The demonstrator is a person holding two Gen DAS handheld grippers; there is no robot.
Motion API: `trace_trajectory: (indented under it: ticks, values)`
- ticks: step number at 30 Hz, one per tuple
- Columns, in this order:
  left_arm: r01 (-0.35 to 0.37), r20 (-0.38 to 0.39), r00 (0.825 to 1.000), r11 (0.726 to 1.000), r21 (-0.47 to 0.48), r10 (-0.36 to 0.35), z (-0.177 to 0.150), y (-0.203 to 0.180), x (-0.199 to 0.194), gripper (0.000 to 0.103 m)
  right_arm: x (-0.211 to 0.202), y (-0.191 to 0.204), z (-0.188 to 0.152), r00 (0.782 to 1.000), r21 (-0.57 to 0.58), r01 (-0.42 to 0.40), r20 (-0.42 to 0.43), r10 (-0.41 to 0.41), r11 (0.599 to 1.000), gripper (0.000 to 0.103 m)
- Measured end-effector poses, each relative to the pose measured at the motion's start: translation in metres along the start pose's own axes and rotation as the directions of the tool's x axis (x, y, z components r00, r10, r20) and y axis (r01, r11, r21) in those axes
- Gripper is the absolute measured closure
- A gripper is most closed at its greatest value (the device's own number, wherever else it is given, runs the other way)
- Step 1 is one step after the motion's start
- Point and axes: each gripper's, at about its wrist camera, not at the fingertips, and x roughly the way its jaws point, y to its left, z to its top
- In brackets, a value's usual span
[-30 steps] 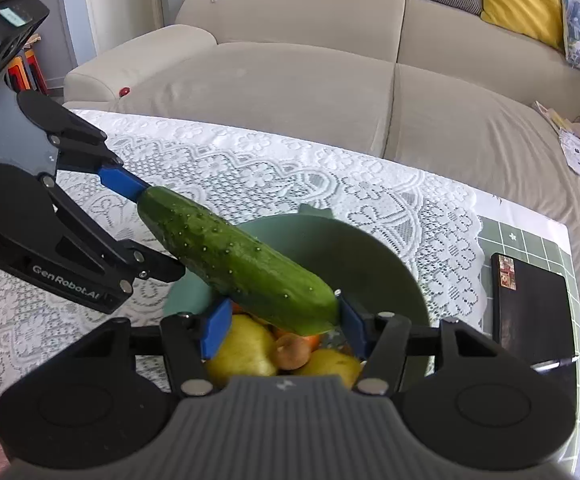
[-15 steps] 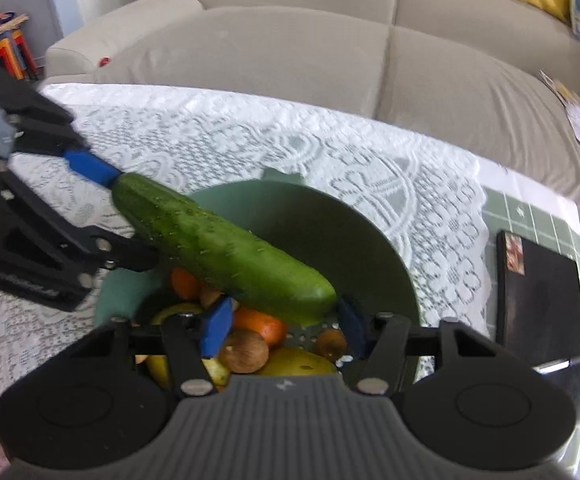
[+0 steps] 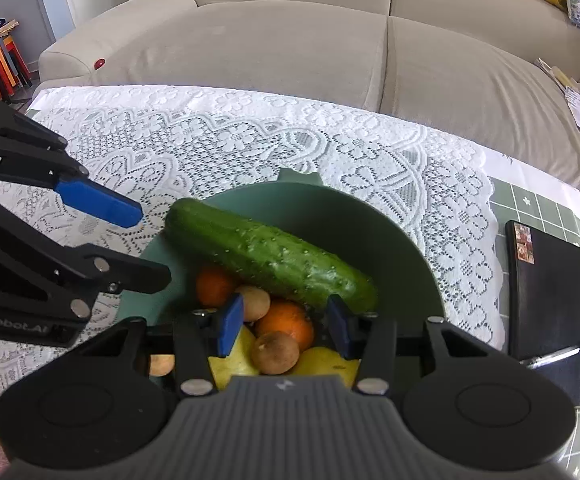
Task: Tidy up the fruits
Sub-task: 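Open both tools to release the cucumber and lift away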
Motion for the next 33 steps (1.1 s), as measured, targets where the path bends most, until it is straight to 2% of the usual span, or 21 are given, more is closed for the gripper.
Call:
trace_trajectory:
  ticks: [2, 6, 9, 13, 16, 20, 24, 29, 31, 33]
  values:
    - [-0.02, 0.005, 1.0, 1.0, -0.01, 0.02, -0.002, 0.0, -0.008, 0.048, -0.006, 0.004, 0.0, 1.0, 0.005, 0.006, 0.0, -0.006, 1.0, 0.057]
    - [-0.044, 0.032, 0.998, 0.998, -0.033, 0.045, -0.006, -0.002, -0.028, 0.048, -0.024, 0.012, 0.002, 1.0, 0.016, 0.02, 0.022, -0.02, 1.0, 0.045]
    - [-0.064, 0.051, 0.996, 0.997, -0.054, 0.067, -0.012, -0.003, -0.046, 0.048, -0.041, 0.02, 0.003, 0.999, 0.029, 0.027, 0.039, -0.029, 0.999, 0.031]
    - [-0.103, 0.092, 0.99, 0.991, -0.08, 0.11, -0.025, -0.006, -0.074, 0.044, -0.066, 0.033, 0.003, 0.996, 0.038, 0.048, 0.069, -0.05, 0.998, 0.02]
    - [-0.124, 0.115, 0.984, 0.984, -0.131, 0.139, -0.037, -0.007, -0.094, 0.043, -0.086, 0.044, -0.001, 0.994, 0.035, 0.049, 0.099, -0.052, 0.998, 0.016]
    - [-0.133, 0.17, 0.971, 0.973, -0.188, 0.166, -0.057, -0.012, -0.12, 0.036, -0.114, 0.061, -0.009, 0.985, 0.031, 0.079, 0.151, -0.083, 0.996, 0.011]
    - [-0.168, 0.232, 0.945, 0.949, -0.266, 0.232, -0.078, -0.016, -0.145, 0.029, -0.143, 0.078, -0.019, 0.976, 0.037, 0.072, 0.205, -0.079, 0.997, 0.008]
    - [-0.204, 0.327, 0.883, 0.903, -0.378, 0.336, -0.106, -0.018, -0.174, 0.025, -0.171, 0.103, -0.032, 0.96, 0.05, 0.071, 0.269, -0.082, 0.996, 0.008]
    - [-0.224, 0.335, 0.861, 0.876, -0.427, 0.383, -0.116, -0.017, -0.182, 0.024, -0.178, 0.116, -0.037, 0.953, 0.04, 0.082, 0.288, -0.09, 0.996, 0.008]
    - [-0.24, 0.325, 0.847, 0.849, -0.472, 0.42, -0.127, -0.017, -0.185, 0.024, -0.185, 0.129, -0.043, 0.946, 0.034, 0.097, 0.306, -0.103, 0.995, 0.006]
